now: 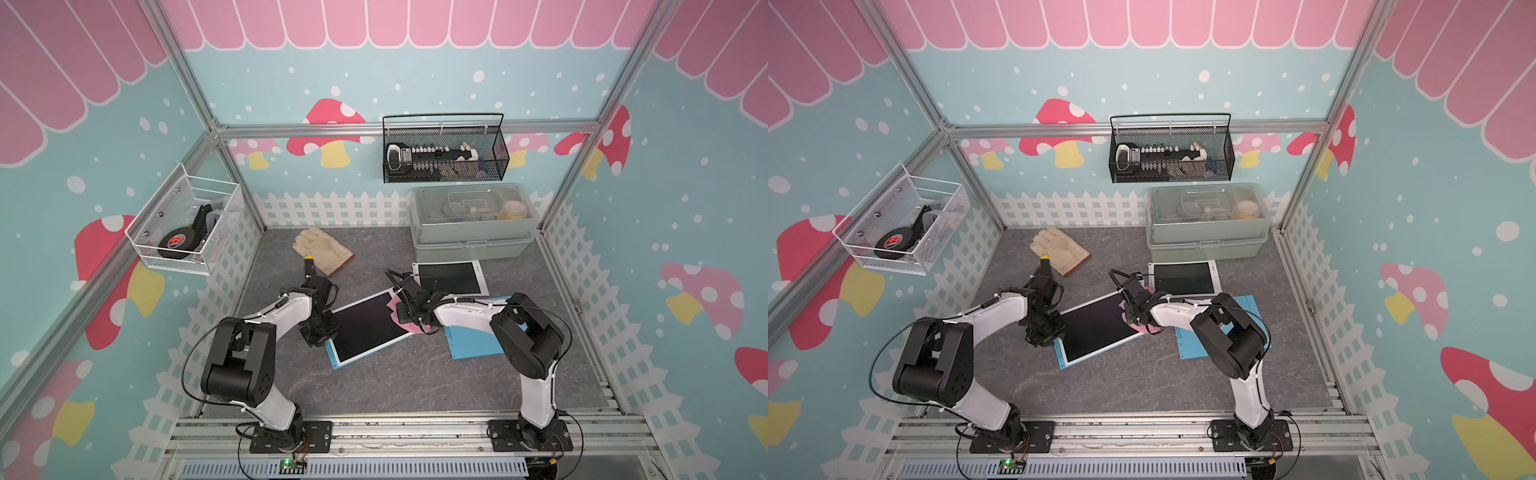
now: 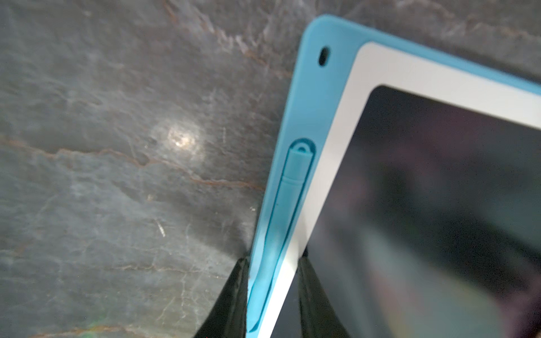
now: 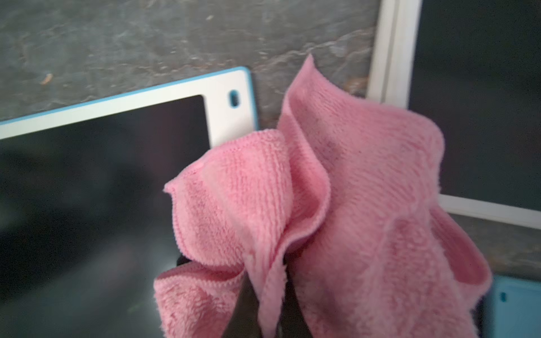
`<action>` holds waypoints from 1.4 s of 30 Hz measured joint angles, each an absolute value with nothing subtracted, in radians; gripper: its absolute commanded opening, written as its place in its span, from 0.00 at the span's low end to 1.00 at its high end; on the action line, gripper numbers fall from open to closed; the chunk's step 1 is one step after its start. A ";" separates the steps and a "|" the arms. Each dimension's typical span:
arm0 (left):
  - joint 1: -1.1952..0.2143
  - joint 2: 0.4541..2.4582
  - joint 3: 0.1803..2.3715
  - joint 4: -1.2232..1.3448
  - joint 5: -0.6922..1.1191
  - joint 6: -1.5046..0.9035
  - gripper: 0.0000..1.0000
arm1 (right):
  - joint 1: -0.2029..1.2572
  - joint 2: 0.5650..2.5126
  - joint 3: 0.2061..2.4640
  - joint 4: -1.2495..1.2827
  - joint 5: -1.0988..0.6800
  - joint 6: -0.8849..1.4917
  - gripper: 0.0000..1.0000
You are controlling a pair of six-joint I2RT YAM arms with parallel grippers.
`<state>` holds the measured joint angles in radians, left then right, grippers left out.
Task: Wipe the drawing tablet
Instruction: Wipe the dirt from the drawing tablet.
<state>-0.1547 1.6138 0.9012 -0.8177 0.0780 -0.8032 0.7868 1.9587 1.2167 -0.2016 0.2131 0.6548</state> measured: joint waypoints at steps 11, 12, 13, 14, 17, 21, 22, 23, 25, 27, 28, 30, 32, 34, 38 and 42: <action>-0.155 1.631 0.921 -0.836 0.078 -0.797 0.26 | 1.043 2.016 1.274 -0.156 0.122 0.670 0.00; -0.155 1.632 0.921 -0.836 0.078 -0.796 0.26 | 1.013 2.002 1.246 -0.135 0.108 0.678 0.00; -0.155 1.632 0.921 -0.837 0.077 -0.796 0.26 | 0.981 1.986 1.222 -0.125 0.101 0.682 0.00; -0.155 1.632 0.921 -0.837 0.077 -0.796 0.26 | 0.934 1.963 1.188 -0.113 0.094 0.686 0.00; -0.155 1.632 0.921 -0.837 0.076 -0.792 0.26 | 0.789 1.894 1.107 -0.104 0.098 0.686 0.00; -0.155 1.633 0.922 -0.837 0.070 -0.784 0.26 | 0.763 1.879 1.080 -0.119 0.146 0.684 0.00; -0.154 1.633 0.924 -0.837 0.055 -0.781 0.26 | 0.786 1.887 1.093 -0.129 0.174 0.682 0.00; -0.151 1.633 0.924 -0.838 0.040 -0.781 0.26 | 0.812 1.898 1.112 -0.136 0.198 0.680 0.00; -0.144 1.634 0.926 -0.841 0.028 -0.780 0.26 | 0.892 1.937 1.177 -0.148 0.201 0.676 0.00; -0.146 1.635 0.928 -0.842 0.022 -0.778 0.26 | 0.985 1.982 1.232 -0.143 0.176 0.677 0.00; -0.146 1.636 0.929 -0.842 0.022 -0.778 0.26 | 1.026 1.995 1.244 -0.136 0.162 0.678 0.00; -0.146 1.638 0.931 -0.845 0.022 -0.778 0.25 | 1.066 1.995 1.244 -0.135 0.141 0.678 0.00; -0.146 1.639 0.933 -0.846 0.022 -0.777 0.26 | 1.045 1.988 1.228 -0.128 0.123 0.679 0.00; -0.146 1.639 0.933 -0.847 0.022 -0.776 0.26 | 0.980 1.956 1.180 -0.110 0.112 0.683 0.00; -0.146 1.640 0.934 -0.846 0.025 -0.773 0.25 | 0.837 1.889 1.097 -0.103 0.116 0.686 0.00; -0.146 1.643 0.937 -0.845 0.028 -0.769 0.25 | 0.863 1.892 1.111 -0.124 0.150 0.682 0.00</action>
